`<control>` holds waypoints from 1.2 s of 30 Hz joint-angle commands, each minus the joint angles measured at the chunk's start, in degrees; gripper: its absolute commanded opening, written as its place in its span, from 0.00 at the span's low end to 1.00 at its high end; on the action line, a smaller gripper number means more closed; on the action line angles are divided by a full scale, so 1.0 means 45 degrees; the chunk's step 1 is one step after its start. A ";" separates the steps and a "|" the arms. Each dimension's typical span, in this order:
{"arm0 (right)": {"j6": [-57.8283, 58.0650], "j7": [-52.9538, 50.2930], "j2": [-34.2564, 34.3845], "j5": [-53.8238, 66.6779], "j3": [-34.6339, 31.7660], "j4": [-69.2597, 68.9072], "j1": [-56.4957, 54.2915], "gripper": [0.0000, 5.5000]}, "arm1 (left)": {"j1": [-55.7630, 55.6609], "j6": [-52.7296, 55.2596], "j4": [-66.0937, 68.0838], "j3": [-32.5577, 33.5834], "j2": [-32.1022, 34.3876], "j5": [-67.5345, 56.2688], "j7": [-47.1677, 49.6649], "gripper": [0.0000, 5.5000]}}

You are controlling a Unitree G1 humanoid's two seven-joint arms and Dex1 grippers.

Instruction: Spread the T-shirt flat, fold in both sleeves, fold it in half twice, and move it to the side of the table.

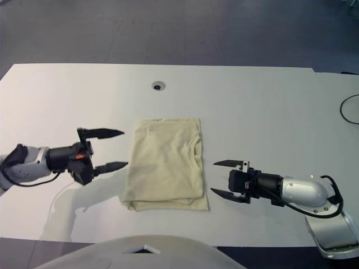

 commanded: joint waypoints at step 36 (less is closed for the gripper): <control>-0.5210 -0.2578 -0.0018 -0.5230 0.4238 0.2853 -0.1124 0.98 | 0.2913 -0.0117 0.1138 0.1620 -0.2800 0.0960 -0.4160 0.98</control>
